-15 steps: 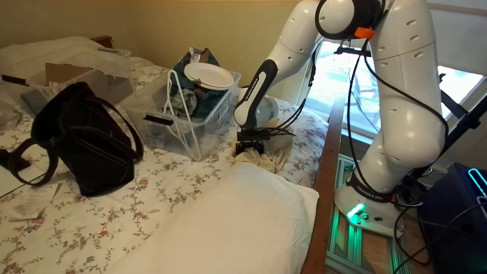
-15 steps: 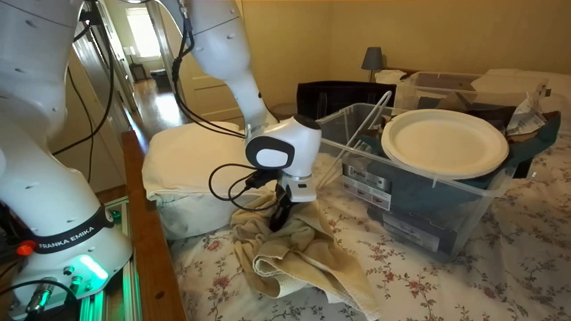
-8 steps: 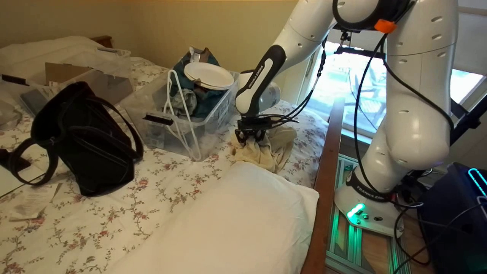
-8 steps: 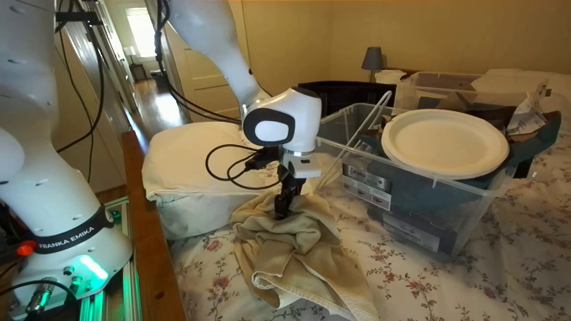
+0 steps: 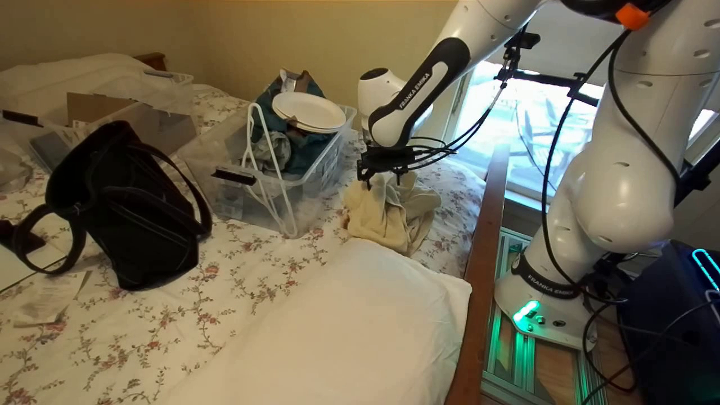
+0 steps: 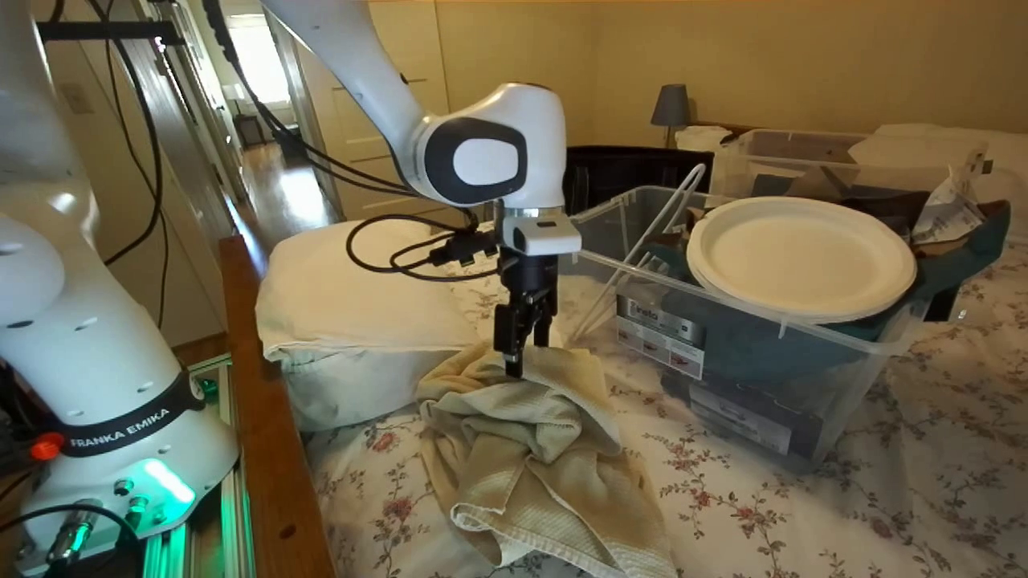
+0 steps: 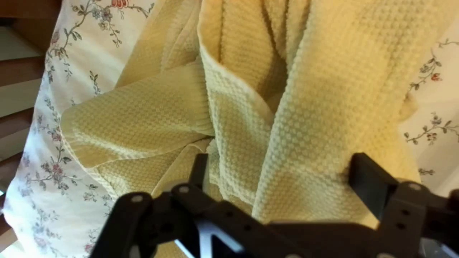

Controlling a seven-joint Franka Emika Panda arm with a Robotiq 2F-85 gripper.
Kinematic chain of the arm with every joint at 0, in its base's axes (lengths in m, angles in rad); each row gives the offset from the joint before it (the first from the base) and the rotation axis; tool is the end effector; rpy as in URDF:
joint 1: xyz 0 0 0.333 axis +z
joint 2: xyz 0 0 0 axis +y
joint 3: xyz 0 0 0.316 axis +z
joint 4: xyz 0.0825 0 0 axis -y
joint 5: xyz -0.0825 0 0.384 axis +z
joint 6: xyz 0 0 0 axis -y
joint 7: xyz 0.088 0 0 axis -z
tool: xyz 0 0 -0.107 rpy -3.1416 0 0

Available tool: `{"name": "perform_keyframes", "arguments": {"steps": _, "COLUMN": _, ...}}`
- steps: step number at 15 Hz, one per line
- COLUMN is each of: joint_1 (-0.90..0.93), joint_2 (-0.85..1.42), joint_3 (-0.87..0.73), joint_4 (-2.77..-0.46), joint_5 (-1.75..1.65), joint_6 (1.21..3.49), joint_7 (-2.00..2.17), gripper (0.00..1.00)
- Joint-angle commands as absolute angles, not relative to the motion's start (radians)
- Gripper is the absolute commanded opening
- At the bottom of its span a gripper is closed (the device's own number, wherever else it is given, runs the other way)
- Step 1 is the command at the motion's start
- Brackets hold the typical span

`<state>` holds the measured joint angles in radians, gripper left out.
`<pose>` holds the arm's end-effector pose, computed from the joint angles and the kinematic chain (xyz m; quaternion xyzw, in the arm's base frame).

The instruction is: Put the towel on the right side of the bed.

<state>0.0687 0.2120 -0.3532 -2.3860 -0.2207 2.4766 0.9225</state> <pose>0.4714 -0.1413 0.2282 0.8665 -0.4858 -0.0228 0.1123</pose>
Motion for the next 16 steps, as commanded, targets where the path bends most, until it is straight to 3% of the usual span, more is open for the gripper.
{"name": "perform_keyframes", "arguments": {"steps": 1, "joint_1": 0.023, "joint_2": 0.041, "joint_3": -0.29, "joint_4": -2.461, "joint_5": -0.217, "joint_6": 2.448, "joint_7": 0.899, "gripper": 1.0}}
{"name": "perform_keyframes", "arguments": {"steps": 6, "joint_1": -0.024, "joint_2": -0.169, "joint_3": -0.2, "joint_4": -2.511, "joint_5": -0.248, "joint_6": 2.332, "joint_7": 0.967, "gripper": 1.0}}
{"name": "perform_keyframes", "arguments": {"steps": 10, "joint_1": -0.078, "joint_2": -0.316, "joint_3": -0.098, "joint_4": -2.508, "joint_5": -0.26, "joint_6": 2.06, "joint_7": 1.008, "gripper": 1.0}}
{"name": "perform_keyframes", "arguments": {"steps": 11, "joint_1": -0.085, "joint_2": -0.22, "joint_3": -0.105, "joint_4": -2.47, "joint_5": -0.216, "joint_6": 2.148, "joint_7": 0.954, "gripper": 1.0}}
{"name": "perform_keyframes", "arguments": {"steps": 16, "joint_1": -0.102, "joint_2": -0.231, "joint_3": -0.084, "joint_4": -2.471, "joint_5": -0.217, "joint_6": 2.131, "joint_7": 0.958, "gripper": 1.0}}
